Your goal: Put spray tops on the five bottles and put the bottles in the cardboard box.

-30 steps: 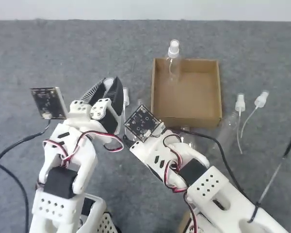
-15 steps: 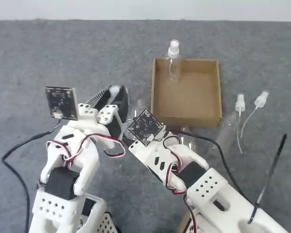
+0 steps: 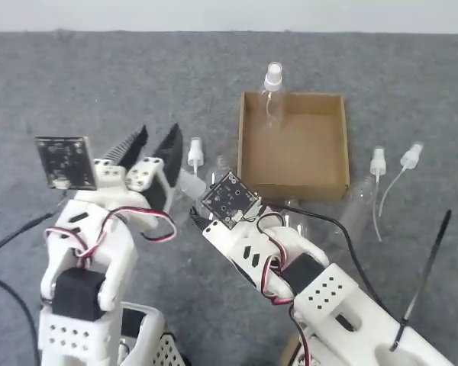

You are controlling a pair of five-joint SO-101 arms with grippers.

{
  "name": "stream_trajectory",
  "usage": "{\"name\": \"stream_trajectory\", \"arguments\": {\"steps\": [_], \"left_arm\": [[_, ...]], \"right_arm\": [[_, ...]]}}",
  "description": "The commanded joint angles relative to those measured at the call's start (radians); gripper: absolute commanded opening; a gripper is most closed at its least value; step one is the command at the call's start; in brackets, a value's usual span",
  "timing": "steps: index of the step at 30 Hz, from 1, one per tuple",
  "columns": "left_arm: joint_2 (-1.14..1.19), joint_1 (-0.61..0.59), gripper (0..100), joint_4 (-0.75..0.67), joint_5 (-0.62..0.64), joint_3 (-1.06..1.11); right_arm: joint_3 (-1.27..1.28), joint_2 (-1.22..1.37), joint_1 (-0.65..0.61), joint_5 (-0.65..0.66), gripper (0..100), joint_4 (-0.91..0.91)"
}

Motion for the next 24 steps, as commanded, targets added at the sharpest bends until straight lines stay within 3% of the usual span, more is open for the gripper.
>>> {"name": "stream_trajectory", "arguments": {"steps": [1, 9, 16, 24], "left_arm": [[-0.011, -0.058, 16, -0.046, -0.081, 0.019], [-0.011, -0.086, 16, -0.089, -0.1, 0.166], [-0.011, 0.064, 16, -0.098, -0.144, 0.205], [-0.011, 0.097, 11, -0.095, -0.147, 0.202]], "right_arm": [[-0.006, -0.036, 0.001, -0.009, 0.6, -0.021], [-0.006, -0.036, 0.001, -0.009, 0.6, -0.021], [-0.006, -0.036, 0.001, -0.009, 0.6, -0.021], [-0.006, -0.036, 0.001, -0.009, 0.6, -0.021]]}}
